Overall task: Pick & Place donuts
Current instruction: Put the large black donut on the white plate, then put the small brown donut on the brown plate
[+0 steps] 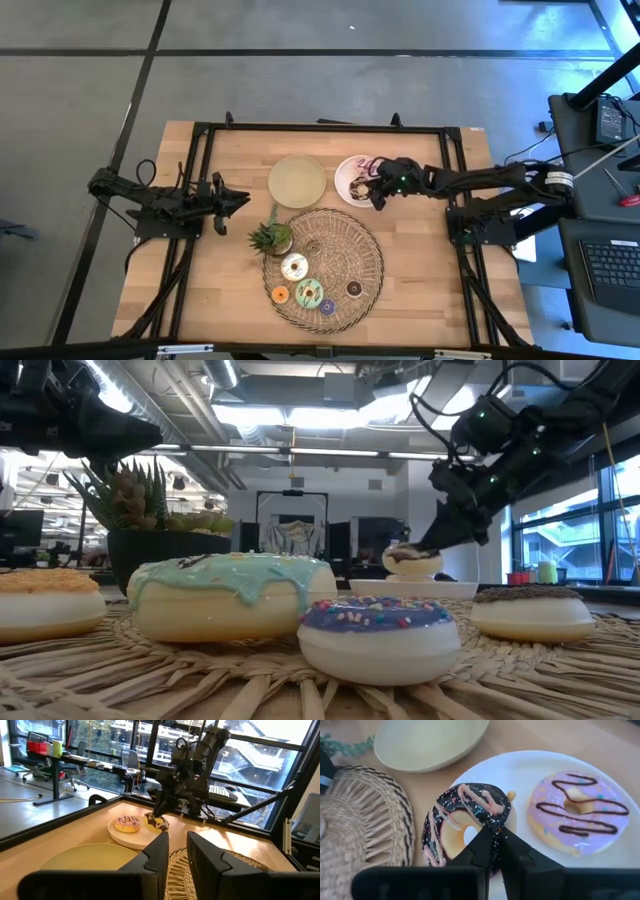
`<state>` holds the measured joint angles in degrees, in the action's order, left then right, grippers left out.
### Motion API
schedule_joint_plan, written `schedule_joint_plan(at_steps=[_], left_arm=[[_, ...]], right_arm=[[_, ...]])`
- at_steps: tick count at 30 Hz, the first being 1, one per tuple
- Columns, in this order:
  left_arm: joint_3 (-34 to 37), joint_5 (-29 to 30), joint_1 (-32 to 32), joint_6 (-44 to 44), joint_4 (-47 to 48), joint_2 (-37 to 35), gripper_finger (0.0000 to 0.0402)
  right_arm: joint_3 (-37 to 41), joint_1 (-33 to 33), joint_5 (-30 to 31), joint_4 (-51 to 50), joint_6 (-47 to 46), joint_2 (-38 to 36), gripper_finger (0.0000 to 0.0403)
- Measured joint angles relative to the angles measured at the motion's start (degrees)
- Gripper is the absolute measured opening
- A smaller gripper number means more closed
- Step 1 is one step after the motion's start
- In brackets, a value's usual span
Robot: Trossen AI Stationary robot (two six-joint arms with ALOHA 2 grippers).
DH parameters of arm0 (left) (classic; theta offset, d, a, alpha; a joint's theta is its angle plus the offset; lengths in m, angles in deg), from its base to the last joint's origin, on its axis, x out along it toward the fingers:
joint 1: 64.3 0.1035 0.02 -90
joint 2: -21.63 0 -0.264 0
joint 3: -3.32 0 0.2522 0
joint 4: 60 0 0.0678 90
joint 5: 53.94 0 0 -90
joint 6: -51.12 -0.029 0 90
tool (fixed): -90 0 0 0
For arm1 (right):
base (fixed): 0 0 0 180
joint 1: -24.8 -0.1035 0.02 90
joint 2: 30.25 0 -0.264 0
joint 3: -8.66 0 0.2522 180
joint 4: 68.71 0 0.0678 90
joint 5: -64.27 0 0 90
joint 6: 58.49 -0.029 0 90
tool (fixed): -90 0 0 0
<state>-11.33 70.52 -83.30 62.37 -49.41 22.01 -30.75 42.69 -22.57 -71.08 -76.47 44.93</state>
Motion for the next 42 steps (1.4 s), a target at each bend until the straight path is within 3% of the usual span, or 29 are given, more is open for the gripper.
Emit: schedule_joint_plan(at_steps=[12,22,35,42], left_arm=[[0.00,0.04,0.00,0.00,0.00,0.00,0.0063],[0.00,0.04,0.00,0.00,0.00,0.00,0.0064],[0.00,0.33,0.00,0.04,-0.05,-0.02,0.0067],[0.04,0.50,-0.01,-4.74,-7.00,1.18,0.0067]], right_arm=[[0.00,0.32,0.19,5.46,0.15,7.21,0.0034],[0.00,0.50,0.22,5.61,3.54,7.67,0.0037],[-2.25,0.50,2.20,4.76,5.48,7.63,0.0143],[-11.00,0.47,2.48,-6.26,9.94,7.56,0.0160]])
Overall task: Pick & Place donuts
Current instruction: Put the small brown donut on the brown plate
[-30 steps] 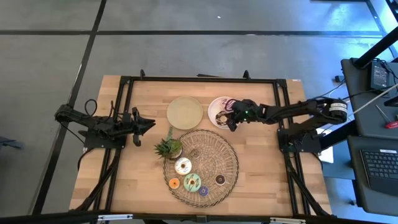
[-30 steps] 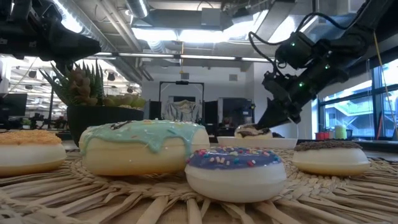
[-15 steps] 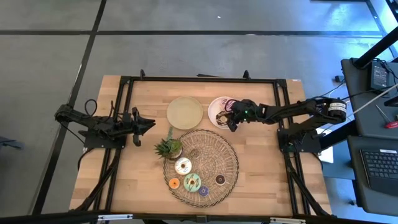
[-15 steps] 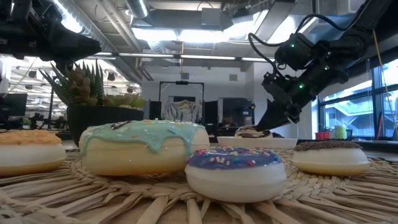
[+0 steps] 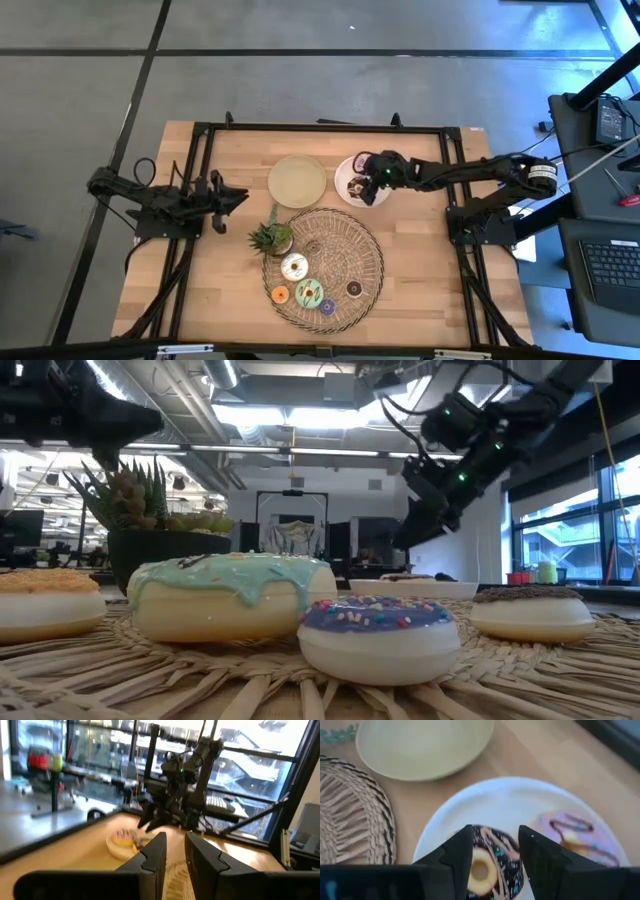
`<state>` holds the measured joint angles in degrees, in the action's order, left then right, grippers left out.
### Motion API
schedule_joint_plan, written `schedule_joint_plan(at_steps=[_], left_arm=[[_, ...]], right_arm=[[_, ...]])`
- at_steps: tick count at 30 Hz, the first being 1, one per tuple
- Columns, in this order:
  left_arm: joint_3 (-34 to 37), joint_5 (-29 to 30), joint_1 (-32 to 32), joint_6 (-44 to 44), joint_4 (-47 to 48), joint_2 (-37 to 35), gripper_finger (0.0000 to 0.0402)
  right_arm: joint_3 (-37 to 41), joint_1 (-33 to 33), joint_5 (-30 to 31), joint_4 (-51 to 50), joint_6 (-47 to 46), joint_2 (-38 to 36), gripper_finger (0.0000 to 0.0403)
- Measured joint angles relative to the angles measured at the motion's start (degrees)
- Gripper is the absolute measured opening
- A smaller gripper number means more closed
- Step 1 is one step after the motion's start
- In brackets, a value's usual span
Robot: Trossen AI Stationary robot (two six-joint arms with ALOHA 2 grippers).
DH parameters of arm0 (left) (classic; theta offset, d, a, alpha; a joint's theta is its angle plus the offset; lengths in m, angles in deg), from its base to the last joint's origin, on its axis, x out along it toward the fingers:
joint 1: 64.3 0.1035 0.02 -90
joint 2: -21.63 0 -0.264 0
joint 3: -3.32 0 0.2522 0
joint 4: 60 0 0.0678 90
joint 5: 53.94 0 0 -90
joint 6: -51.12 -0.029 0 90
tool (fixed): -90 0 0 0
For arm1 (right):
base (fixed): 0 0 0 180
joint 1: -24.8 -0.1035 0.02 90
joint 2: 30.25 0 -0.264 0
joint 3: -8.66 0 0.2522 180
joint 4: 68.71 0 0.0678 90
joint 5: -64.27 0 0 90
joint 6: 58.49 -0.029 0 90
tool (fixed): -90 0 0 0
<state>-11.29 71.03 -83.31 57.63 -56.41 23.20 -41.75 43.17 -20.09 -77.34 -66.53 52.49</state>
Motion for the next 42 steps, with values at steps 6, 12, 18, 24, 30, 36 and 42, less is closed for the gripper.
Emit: schedule_joint_plan(at_steps=[6,12,18,24,30,36,42], left_arm=[[-1.51,-2.75,0.01,-4.57,-4.47,6.33,0.0080],[-7.76,-6.30,0.01,-6.26,-6.83,19.15,0.0113],[-18.73,-4.38,1.00,-4.43,-5.92,34.77,0.0143],[-33.44,-12.66,6.35,2.68,7.02,50.45,0.0147],[-49.21,-31.37,12.68,1.05,23.73,66.32,0.0140],[-59.71,-36.71,16.36,-3.02,31.21,79.40,0.0139],[-63.95,-46.01,17.55,-3.92,31.36,89.34,0.0133]], right_arm=[[-7.49,-0.01,-0.15,-5.41,4.03,-0.02,0.0161],[-12.74,-0.01,-0.19,-9.59,7.11,-0.02,0.0161],[-13.57,0.00,-0.25,-11.31,6.78,-0.02,0.0161],[-13.57,0.01,-0.30,-14.73,6.78,-0.02,0.0161],[-13.57,-0.01,-0.30,-17.68,6.71,-0.02,0.0161],[-13.55,0.01,-0.27,-28.66,3.64,-0.02,0.0161],[-13.55,0.01,-0.17,-27.03,4.59,-0.02,0.0161]])
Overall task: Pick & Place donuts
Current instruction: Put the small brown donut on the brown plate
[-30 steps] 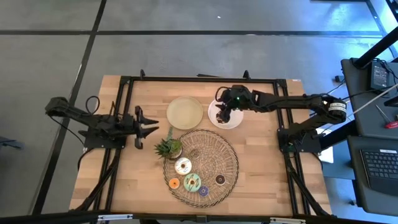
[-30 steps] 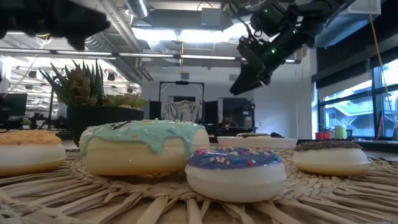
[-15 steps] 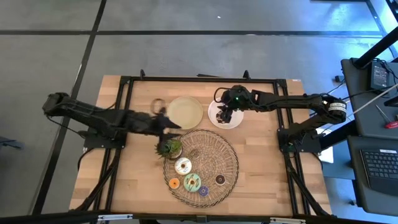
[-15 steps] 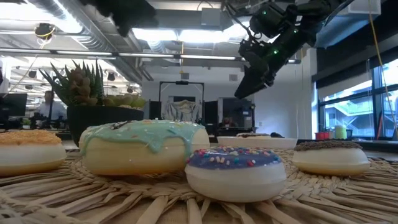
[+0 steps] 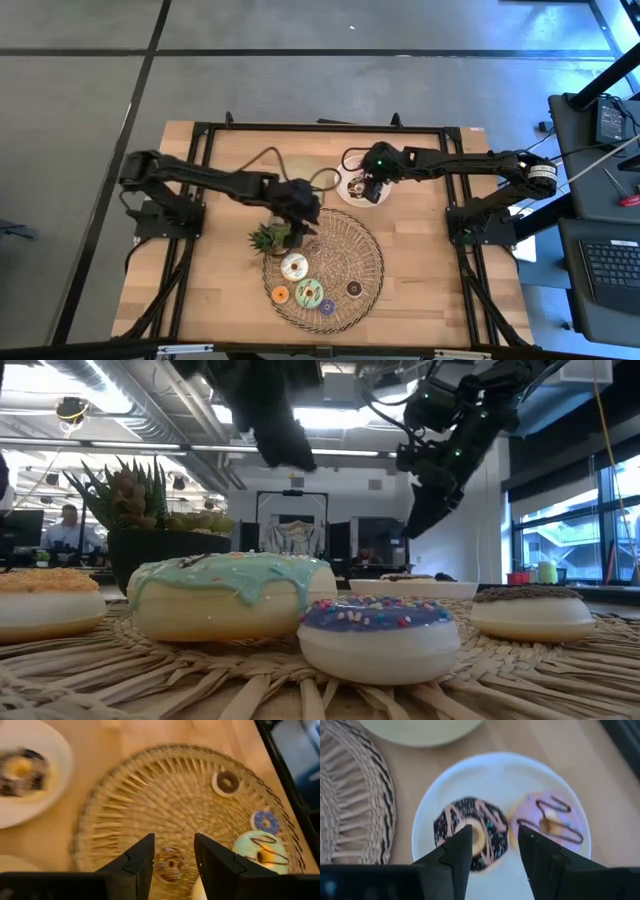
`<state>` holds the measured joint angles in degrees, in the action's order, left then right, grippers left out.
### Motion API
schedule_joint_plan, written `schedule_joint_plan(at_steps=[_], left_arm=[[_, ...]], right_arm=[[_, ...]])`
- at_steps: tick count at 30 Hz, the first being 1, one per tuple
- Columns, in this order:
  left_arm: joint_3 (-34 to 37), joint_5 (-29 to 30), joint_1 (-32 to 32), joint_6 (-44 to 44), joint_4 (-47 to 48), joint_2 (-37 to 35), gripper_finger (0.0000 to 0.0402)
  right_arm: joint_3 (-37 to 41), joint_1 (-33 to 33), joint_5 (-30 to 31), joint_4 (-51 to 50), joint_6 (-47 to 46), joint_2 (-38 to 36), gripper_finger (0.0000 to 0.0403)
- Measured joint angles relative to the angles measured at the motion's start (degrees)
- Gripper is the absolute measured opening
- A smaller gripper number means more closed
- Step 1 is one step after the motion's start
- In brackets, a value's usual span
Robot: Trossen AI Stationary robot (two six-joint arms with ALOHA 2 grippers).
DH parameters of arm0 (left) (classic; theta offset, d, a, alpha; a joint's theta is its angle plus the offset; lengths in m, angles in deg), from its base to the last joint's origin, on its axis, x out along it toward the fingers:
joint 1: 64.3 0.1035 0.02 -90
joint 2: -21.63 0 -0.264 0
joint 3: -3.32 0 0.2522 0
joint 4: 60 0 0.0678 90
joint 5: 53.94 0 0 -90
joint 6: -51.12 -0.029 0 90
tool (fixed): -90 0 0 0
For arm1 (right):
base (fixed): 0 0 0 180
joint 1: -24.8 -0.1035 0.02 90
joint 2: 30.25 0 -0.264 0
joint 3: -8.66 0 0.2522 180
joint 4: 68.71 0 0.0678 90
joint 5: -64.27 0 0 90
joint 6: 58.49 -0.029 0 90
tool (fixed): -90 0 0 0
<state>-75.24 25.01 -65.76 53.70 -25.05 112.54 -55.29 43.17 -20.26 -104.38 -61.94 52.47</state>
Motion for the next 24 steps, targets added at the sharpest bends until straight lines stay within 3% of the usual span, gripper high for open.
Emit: schedule_joint_plan(at_steps=[10,24], left_arm=[[-0.92,-0.96,-0.03,-2.31,0.04,11.75,0.0121],[-0.79,-1.07,-0.40,-3.38,-0.05,16.25,0.0100]], right_arm=[[0.02,-0.02,0.00,3.14,1.06,0.00,0.0161],[0.04,0.00,-0.02,3.28,0.99,0.00,0.0161]])
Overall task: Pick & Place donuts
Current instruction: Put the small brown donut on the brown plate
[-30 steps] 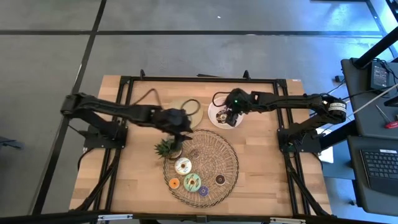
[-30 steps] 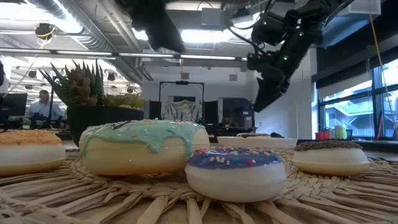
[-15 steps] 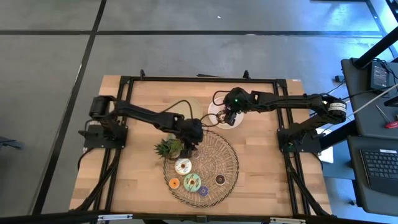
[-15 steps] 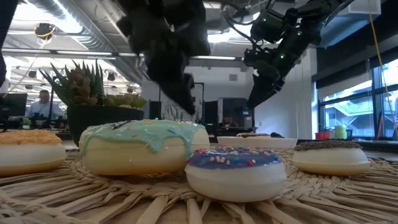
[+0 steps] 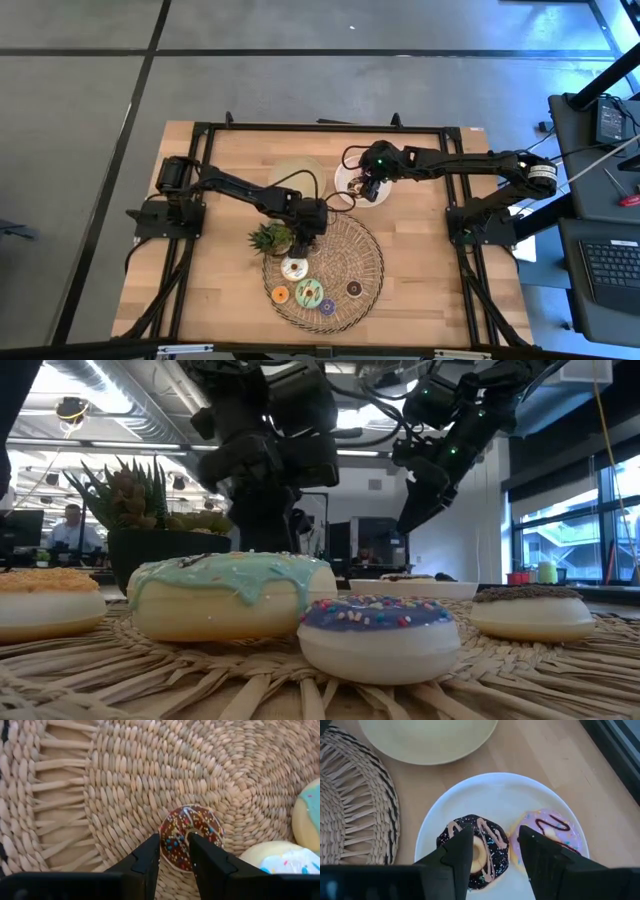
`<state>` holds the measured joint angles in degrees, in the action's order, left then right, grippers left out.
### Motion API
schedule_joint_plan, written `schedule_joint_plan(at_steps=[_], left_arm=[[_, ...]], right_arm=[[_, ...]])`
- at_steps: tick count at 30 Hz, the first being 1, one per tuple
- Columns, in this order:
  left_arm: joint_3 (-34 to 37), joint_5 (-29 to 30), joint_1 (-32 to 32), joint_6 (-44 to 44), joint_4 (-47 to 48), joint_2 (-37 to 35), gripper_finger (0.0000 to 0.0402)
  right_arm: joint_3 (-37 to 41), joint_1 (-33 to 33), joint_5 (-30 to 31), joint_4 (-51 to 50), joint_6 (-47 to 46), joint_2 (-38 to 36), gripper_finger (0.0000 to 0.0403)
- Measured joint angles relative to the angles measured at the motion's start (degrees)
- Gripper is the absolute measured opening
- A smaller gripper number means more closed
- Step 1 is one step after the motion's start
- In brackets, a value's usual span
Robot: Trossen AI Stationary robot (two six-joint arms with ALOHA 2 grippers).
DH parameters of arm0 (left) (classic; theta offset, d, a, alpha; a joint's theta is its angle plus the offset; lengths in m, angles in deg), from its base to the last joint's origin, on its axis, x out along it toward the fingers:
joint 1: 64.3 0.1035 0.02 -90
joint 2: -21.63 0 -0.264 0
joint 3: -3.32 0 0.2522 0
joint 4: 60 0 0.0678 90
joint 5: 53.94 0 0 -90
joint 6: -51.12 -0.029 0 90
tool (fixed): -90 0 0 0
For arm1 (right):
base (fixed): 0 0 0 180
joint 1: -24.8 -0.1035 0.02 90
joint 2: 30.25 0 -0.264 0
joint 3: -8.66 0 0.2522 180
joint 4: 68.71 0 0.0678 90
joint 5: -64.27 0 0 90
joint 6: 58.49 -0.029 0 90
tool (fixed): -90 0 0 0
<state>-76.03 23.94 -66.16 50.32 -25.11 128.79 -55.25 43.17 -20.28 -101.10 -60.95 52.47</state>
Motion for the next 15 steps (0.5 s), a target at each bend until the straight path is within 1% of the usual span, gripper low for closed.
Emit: schedule_joint_plan(at_steps=[4,7,15], left_arm=[[0.04,0.02,-0.13,-0.07,-0.09,0.00,0.0092],[0.04,0.07,-0.40,-1.88,-0.09,0.01,0.0084],[-0.10,-0.02,-0.71,-2.09,-0.99,2.41,0.0062]], right_arm=[[0.00,-0.02,0.00,0.00,-0.02,0.00,0.0161],[0.00,0.00,0.00,0.00,-0.02,0.00,0.0161],[0.00,0.00,0.00,0.05,-0.04,0.00,0.0161]])
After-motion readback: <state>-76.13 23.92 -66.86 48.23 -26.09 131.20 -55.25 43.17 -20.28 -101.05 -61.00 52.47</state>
